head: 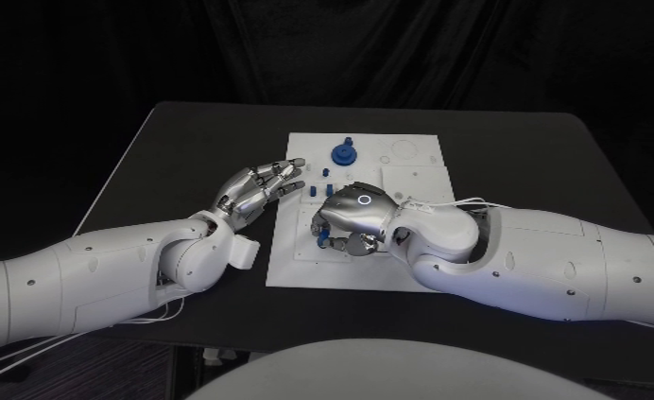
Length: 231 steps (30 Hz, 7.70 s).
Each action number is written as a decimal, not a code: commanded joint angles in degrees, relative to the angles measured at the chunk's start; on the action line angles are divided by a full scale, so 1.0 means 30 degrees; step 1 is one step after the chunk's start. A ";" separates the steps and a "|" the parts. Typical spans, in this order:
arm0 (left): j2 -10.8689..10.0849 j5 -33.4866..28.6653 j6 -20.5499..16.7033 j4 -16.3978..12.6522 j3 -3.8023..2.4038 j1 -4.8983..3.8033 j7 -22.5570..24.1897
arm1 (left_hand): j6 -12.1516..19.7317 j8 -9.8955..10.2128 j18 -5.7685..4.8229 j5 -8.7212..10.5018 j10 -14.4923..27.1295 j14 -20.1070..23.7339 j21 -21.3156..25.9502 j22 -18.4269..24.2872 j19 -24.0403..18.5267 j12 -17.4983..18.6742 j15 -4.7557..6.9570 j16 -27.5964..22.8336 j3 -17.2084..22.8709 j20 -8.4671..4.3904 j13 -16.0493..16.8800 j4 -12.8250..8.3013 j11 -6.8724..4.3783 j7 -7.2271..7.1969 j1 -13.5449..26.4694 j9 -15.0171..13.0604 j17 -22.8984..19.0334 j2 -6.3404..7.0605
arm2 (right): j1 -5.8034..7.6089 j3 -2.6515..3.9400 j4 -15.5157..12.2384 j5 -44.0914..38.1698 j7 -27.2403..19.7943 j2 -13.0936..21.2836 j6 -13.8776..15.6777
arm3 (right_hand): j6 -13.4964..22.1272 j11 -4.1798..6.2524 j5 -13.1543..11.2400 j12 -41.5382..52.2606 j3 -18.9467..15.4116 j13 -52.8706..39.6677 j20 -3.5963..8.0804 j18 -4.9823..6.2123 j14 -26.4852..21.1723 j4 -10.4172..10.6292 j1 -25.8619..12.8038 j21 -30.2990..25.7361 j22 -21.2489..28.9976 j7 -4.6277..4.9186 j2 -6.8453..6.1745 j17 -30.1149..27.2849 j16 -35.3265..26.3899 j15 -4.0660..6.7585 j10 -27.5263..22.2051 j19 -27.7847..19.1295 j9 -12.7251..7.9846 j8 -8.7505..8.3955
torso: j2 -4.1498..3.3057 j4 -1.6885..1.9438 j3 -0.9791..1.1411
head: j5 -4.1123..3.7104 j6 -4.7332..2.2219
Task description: Assemble the parts on the task board
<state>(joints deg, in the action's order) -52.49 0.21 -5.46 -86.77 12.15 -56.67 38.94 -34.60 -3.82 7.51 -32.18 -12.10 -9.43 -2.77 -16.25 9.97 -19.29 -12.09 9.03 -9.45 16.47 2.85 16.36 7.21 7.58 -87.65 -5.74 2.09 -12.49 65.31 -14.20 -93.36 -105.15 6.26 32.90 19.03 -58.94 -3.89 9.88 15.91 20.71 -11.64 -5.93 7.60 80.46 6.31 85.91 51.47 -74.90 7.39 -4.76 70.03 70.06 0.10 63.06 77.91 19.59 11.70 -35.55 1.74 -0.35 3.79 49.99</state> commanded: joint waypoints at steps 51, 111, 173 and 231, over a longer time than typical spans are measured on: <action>0.0226 -0.0060 0.0461 0.0242 -0.0018 0.0176 0.1666 | 0.0034 -0.0040 0.0062 -0.0049 0.0150 0.0072 0.0063 -0.0004 -0.0141 0.0053 -0.0047 0.0115 0.0063 0.0034 -0.0011 0.0065 0.0089 0.0093 0.0054 -0.0007 0.0004 -0.0234 | -0.0332 0.0008 0.0454 -0.0447 0.0269 0.0063 -0.0968 | -0.0045 -0.0123 0.0046 -0.0401 -0.0026 0.0043 0.0011 -0.0223 -0.0495 -0.0181 0.0297 -0.0752 -0.1970 0.0074 0.0065 -0.0412 -0.0615 -0.0060 0.0115 -0.0447 0.0189 -0.0081 | 0.0026 -0.0010 -0.0009 | 0.0122 0.0002; -0.2685 -0.0060 -0.1755 -0.2776 -0.0027 -0.0222 0.2446 | 0.7687 0.0795 0.0566 0.2227 0.2232 0.2866 0.0590 0.3608 -0.2834 0.3053 0.2410 -0.2625 -0.2001 -0.2160 -0.0370 0.0157 -0.1611 -0.3698 0.3083 0.1425 -0.0570 -0.0442 | 0.3465 0.0009 -0.4116 1.0855 0.0059 0.7194 0.1489 | 0.3538 -0.0335 -0.0497 0.2374 -0.1383 -0.1948 -0.0330 -0.0037 -0.0763 0.1859 -0.0114 -0.2137 -0.1759 0.0553 0.0122 -0.0507 -0.0677 -0.0235 -0.1790 -0.0753 -0.3122 -0.0911 | 0.0022 -0.0001 -0.0001 | -0.0357 0.0002; -0.2367 0.1273 -0.1134 -0.2437 -0.0018 -0.0207 0.2405 | 1.0158 0.0990 0.0928 0.1073 0.3450 0.3133 0.0444 0.3663 -0.2743 0.3572 0.1610 -0.3006 -0.1858 -0.0797 -0.0473 0.0026 -0.0312 -0.3558 0.1991 0.1644 -0.0693 -0.0836 | 0.0690 0.0004 -0.3194 0.7554 0.9951 0.7920 -0.4532 | 0.2997 0.1937 -0.2177 2.4695 -0.2696 -2.6120 0.1642 -0.1693 0.3065 0.3536 -1.1713 0.9089 -0.3938 -0.1823 0.0046 0.6192 0.6260 0.1737 0.8981 0.2807 0.5860 0.9011 | 0.0028 -0.0024 0.0006 | -0.1720 0.0002; -0.1788 0.1273 -0.0713 -0.1815 -0.0016 -0.0066 0.1978 | 1.0189 0.1001 0.0930 0.0660 0.3444 0.3020 0.0397 0.3589 -0.2698 0.3413 0.1391 -0.2959 -0.1479 -0.0616 -0.0459 -0.0066 -0.0005 -0.3267 0.1468 0.1649 -0.0651 -0.1069 | 0.0143 0.0008 -0.3280 1.2640 0.8009 0.6191 -0.1267 | 0.2234 0.2103 0.6791 2.4695 -0.0402 -2.6120 0.1804 -0.1911 0.2874 0.3440 -1.1499 1.0376 -0.4212 -0.1958 0.0164 0.5089 0.5460 0.1905 0.8981 0.3039 0.6842 0.7726 | 0.0027 -0.0014 0.0006 | -0.1574 0.0002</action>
<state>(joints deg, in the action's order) -57.98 3.88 -8.35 -92.17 12.15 -56.93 38.94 -3.99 -0.66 9.75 -29.96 -1.66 -0.43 -1.21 -5.42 2.00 -8.86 -7.59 0.21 -14.18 14.23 1.41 16.20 6.80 -2.55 -82.55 -0.75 0.13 -15.78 65.84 -14.20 -103.48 -68.57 29.75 51.70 16.32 -51.93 2.76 30.50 89.85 19.69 -74.90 -0.31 2.21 83.89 16.77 52.03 82.75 -74.90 1.56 -4.28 74.91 86.76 6.10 84.04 83.96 40.17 35.15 -35.41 1.63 -0.31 -0.97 49.99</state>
